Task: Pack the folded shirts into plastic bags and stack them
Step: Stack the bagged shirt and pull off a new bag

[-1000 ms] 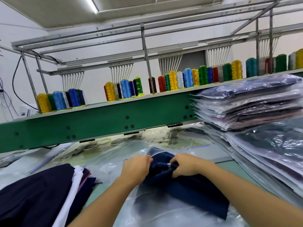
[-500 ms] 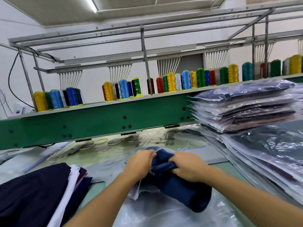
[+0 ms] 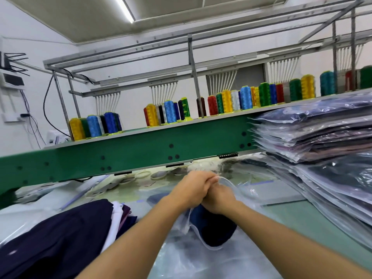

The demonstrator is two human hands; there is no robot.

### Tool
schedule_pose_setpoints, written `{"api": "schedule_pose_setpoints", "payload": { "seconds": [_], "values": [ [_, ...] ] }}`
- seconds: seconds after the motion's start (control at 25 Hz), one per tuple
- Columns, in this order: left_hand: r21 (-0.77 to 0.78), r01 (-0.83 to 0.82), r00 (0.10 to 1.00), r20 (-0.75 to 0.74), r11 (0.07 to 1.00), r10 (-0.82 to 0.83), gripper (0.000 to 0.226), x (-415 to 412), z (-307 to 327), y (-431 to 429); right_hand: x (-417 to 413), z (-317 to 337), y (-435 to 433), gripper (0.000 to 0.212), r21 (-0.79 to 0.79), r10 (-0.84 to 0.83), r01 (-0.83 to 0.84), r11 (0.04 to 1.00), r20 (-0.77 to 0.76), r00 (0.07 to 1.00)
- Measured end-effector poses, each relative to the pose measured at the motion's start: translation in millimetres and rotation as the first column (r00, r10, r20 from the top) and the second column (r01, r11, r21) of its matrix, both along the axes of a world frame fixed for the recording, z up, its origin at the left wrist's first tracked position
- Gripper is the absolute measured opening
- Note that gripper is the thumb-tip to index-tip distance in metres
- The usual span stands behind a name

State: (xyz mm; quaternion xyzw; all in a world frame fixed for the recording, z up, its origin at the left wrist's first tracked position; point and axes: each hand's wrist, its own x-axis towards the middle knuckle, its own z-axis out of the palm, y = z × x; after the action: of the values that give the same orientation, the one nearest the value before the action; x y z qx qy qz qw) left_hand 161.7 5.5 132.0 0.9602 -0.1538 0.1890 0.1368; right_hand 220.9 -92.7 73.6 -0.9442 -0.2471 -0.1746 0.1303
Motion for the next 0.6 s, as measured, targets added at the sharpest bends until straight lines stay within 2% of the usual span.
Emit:
{"api": "schedule_pose_setpoints", "payload": {
  "seconds": [0.08, 0.12, 0.2, 0.28, 0.36, 0.48, 0.6],
  "values": [
    [0.019, 0.025, 1.000, -0.002, 1.000, -0.025, 0.031, -8, 3, 0, 6, -2, 12, 0.037, 0.038, -0.024, 0.024, 0.999, -0.008, 1.000],
    [0.016, 0.040, 0.999, -0.007, 0.999, -0.040, 0.031, -12, 4, -1, 11, -4, 18, 0.036, 0.164, -0.024, 0.030, 0.986, -0.039, 0.999],
    [0.008, 0.062, 0.997, -0.036, 0.998, -0.061, 0.033, -17, 4, -2, 16, -10, 27, 0.037, 0.436, -0.043, 0.078, 0.896, -0.089, 0.995],
    [0.066, 0.059, 0.997, -0.052, 0.996, -0.055, 0.034, -19, -1, 0, 15, -21, 42, 0.036, 0.539, 0.029, 0.083, 0.839, -0.195, 0.980],
    [0.124, 0.036, 0.997, -0.072, 0.992, -0.027, 0.034, -20, -9, 6, 17, -24, 37, 0.040, 0.533, 0.137, 0.037, 0.845, -0.284, 0.949],
    [0.104, 0.019, 0.996, -0.087, 0.994, -0.009, 0.034, -21, -21, 17, 16, -26, 16, 0.038, 0.249, 0.033, 0.035, 0.968, -0.264, 0.964],
    [0.088, 0.002, 0.996, -0.088, 0.996, 0.005, 0.033, -21, -35, 23, 21, -39, -9, 0.039, 0.103, -0.038, 0.062, 0.993, -0.223, 0.974]
  ]
}}
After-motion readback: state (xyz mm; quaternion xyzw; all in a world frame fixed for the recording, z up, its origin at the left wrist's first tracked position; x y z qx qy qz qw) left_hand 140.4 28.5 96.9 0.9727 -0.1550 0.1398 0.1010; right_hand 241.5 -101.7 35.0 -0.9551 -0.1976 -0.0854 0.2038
